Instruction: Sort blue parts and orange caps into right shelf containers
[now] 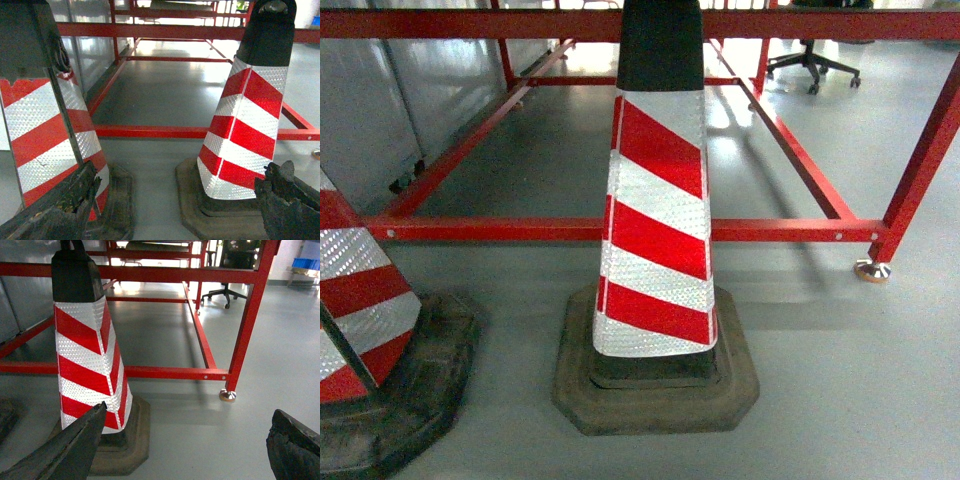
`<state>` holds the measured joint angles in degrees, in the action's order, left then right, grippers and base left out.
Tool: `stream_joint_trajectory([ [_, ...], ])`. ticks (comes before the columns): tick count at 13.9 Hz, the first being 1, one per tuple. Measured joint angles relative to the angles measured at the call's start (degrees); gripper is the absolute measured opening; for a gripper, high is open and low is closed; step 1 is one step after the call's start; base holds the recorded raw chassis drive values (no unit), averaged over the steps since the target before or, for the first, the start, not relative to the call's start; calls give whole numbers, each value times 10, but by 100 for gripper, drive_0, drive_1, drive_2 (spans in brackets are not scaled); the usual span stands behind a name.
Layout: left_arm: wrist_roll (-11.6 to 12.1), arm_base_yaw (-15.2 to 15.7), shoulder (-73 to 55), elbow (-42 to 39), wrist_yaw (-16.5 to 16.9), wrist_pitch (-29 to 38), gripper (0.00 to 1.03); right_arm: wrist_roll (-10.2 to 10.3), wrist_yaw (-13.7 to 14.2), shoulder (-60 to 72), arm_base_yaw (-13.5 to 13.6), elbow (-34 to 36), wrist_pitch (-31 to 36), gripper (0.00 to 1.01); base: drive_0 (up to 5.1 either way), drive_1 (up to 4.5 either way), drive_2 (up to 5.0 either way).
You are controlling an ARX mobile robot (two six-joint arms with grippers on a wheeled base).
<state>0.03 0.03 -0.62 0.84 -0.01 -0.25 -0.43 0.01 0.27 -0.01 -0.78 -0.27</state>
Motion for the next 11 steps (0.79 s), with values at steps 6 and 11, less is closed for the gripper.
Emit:
stream_joint_trajectory([
  [6,0,0,0,0,0,0,98,0,0,0,0,0,0,98,0,0,0],
  [11,0,0,0,0,0,0,98,0,0,0,0,0,0,98,0,0,0],
])
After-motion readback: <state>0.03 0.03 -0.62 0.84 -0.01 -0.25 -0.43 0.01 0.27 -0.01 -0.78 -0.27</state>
